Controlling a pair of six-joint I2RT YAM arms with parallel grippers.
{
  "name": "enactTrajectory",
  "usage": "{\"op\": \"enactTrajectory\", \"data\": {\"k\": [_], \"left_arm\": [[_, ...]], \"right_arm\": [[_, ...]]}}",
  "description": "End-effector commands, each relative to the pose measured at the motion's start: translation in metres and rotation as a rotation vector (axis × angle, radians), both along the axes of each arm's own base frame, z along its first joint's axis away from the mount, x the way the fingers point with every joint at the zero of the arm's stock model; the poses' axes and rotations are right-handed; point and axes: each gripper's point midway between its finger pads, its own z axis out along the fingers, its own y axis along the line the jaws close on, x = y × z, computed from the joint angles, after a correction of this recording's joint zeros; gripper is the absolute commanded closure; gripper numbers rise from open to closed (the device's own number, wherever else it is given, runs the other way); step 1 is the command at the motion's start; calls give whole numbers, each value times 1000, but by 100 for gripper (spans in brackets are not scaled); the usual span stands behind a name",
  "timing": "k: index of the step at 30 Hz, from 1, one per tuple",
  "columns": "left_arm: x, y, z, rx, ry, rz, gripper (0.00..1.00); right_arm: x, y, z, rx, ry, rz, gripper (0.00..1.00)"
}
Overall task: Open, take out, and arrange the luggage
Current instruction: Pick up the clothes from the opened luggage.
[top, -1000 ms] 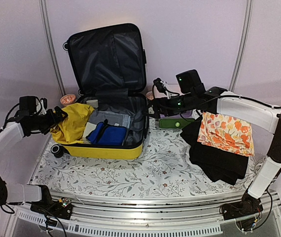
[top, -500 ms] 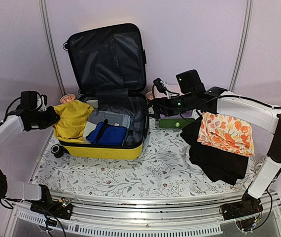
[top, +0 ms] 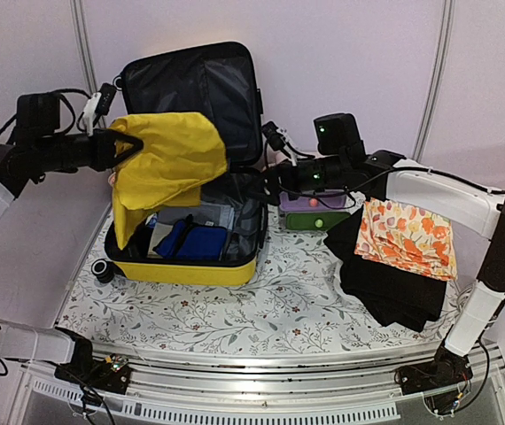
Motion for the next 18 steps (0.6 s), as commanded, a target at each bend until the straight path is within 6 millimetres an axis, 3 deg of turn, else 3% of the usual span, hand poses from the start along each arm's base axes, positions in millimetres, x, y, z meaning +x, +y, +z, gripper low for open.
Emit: {"op": "enactTrajectory", "data": {"k": [1,4,7,14,18], "left_arm": [[-44,-50,53,23,-163,-252,100],[-60,-72,63,50,-198,-331,100],[-62,-85,56,101,-195,-346,100],[-67,-124,29,246,-187,-385,100],[-67,-137,33,264,-214,-402,100]], "right_arm": [[-3,8,42,46,-197,33,1],[-3,-8,63,45,-259,-20,1],[-14,-33,86,63,-328,-45,1],[-42,-93,91,-8,-407,-105,1],[-45,-121,87,-66,-422,-177,1]]}}
